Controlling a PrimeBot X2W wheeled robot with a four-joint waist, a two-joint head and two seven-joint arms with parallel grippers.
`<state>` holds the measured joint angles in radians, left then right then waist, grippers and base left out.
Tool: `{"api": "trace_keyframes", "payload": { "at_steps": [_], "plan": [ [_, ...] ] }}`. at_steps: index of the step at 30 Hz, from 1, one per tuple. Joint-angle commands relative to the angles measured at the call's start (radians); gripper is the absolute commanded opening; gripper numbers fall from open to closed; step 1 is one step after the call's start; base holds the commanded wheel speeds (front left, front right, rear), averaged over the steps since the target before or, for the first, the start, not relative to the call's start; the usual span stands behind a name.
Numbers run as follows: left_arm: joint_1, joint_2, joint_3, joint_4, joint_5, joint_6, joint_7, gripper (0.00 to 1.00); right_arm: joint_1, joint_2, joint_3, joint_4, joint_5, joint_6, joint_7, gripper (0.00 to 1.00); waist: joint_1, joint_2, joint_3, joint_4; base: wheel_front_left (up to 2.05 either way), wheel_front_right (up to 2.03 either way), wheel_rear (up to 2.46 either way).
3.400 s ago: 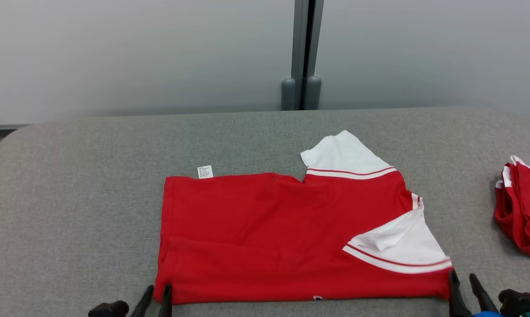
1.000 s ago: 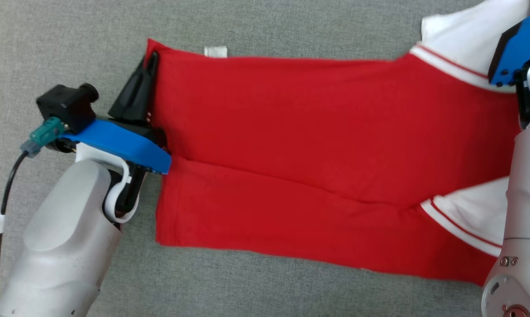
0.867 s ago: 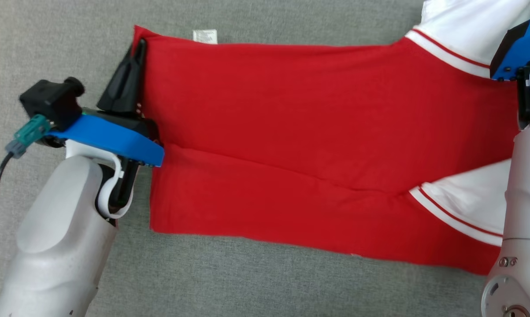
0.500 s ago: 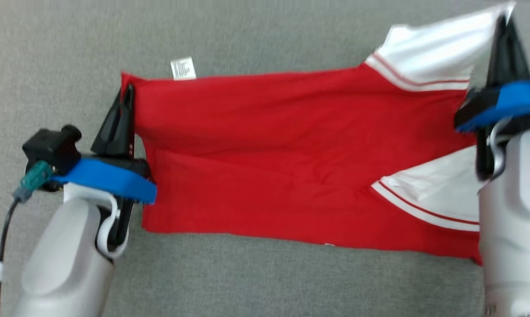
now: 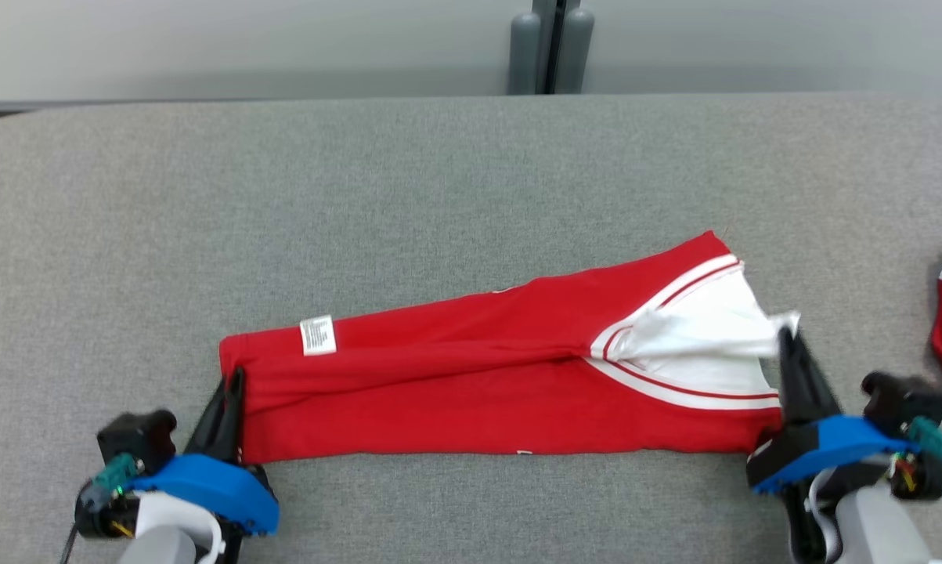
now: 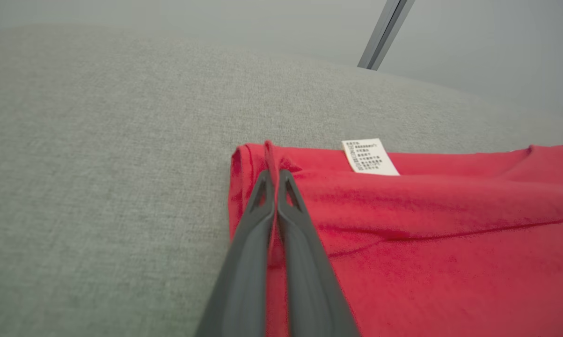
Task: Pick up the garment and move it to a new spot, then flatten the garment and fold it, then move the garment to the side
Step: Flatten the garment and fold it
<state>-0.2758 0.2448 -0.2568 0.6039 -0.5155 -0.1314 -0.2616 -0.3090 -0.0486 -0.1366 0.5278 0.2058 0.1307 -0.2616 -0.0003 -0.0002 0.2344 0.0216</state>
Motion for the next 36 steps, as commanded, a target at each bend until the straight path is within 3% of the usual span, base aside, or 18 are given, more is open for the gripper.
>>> {"api": "trace_keyframes", "payload": {
  "at_steps": [1, 2, 3, 4, 12, 21, 22, 23, 24, 30, 36],
  "plan": [
    [0.022, -0.009, 0.009, 0.019, 0.006, 0.001, -0.004, 0.44, 0.025, -0.004, 0.013, 0.028, 0.014, 0.000, -0.004, 0.00, 0.0003, 0.0002, -0.021, -0.014, 0.00, 0.00, 0.00],
    [0.027, -0.017, 0.016, 0.024, 0.007, 0.001, -0.004, 1.00, 0.027, -0.005, 0.012, 0.041, 0.026, 0.000, -0.005, 0.00, 0.0003, 0.0002, -0.028, -0.012, 0.00, 0.00, 0.00],
    [0.037, -0.021, 0.024, 0.031, 0.011, 0.001, -0.004, 1.00, 0.026, -0.006, 0.015, 0.057, 0.033, 0.000, -0.004, 0.38, 0.0003, 0.0002, -0.032, -0.011, 0.00, 0.00, 0.00],
    [0.046, -0.029, 0.037, 0.033, 0.014, 0.001, -0.005, 1.00, 0.025, -0.005, 0.019, 0.071, 0.038, 0.000, -0.004, 1.00, 0.0003, 0.0002, -0.037, -0.007, 0.00, 0.00, 0.00],
    [0.101, -0.081, 0.109, -0.010, 0.075, 0.001, -0.005, 1.00, -0.026, -0.005, 0.007, 0.182, 0.035, 0.000, -0.004, 1.00, 0.0003, 0.0002, -0.061, 0.043, 0.00, 0.00, 0.00],
    [0.123, -0.094, 0.100, -0.037, 0.099, 0.001, -0.005, 1.00, -0.072, -0.002, -0.036, 0.444, -0.016, 0.000, 0.002, 0.98, 0.0003, 0.0002, -0.080, 0.106, 0.00, 0.00, 0.00],
    [0.123, -0.094, 0.100, -0.037, 0.098, 0.001, -0.005, 1.00, -0.077, 0.001, -0.035, 0.475, -0.014, 0.000, 0.005, 0.50, 0.0003, 0.0002, -0.081, 0.109, 0.00, 0.00, 0.00],
    [0.124, -0.093, 0.100, -0.038, 0.098, 0.001, -0.005, 1.00, -0.081, 0.003, -0.038, 0.510, -0.014, 0.000, 0.006, 0.35, 0.0003, 0.0002, -0.083, 0.110, 0.00, 0.00, 0.00],
    [0.126, -0.092, 0.101, -0.038, 0.098, 0.001, -0.005, 1.00, -0.086, 0.006, -0.041, 0.535, -0.010, 0.000, 0.007, 0.00, 0.0003, 0.0002, -0.084, 0.111, 0.00, 0.00, 0.00],
    [0.135, -0.094, 0.106, -0.035, 0.103, 0.001, -0.005, 1.00, -0.114, 0.005, -0.069, 0.592, -0.006, 0.000, 0.008, 0.00, 0.0003, 0.0002, -0.098, 0.097, 0.00, 0.00, 0.00],
    [0.143, -0.106, 0.113, -0.045, 0.107, 0.001, -0.005, 1.00, -0.097, -0.007, -0.147, 0.375, -0.027, 0.000, -0.003, 0.00, 0.0003, 0.0002, -0.110, 0.064, 0.00, 0.00, 0.00]
  ]
}}
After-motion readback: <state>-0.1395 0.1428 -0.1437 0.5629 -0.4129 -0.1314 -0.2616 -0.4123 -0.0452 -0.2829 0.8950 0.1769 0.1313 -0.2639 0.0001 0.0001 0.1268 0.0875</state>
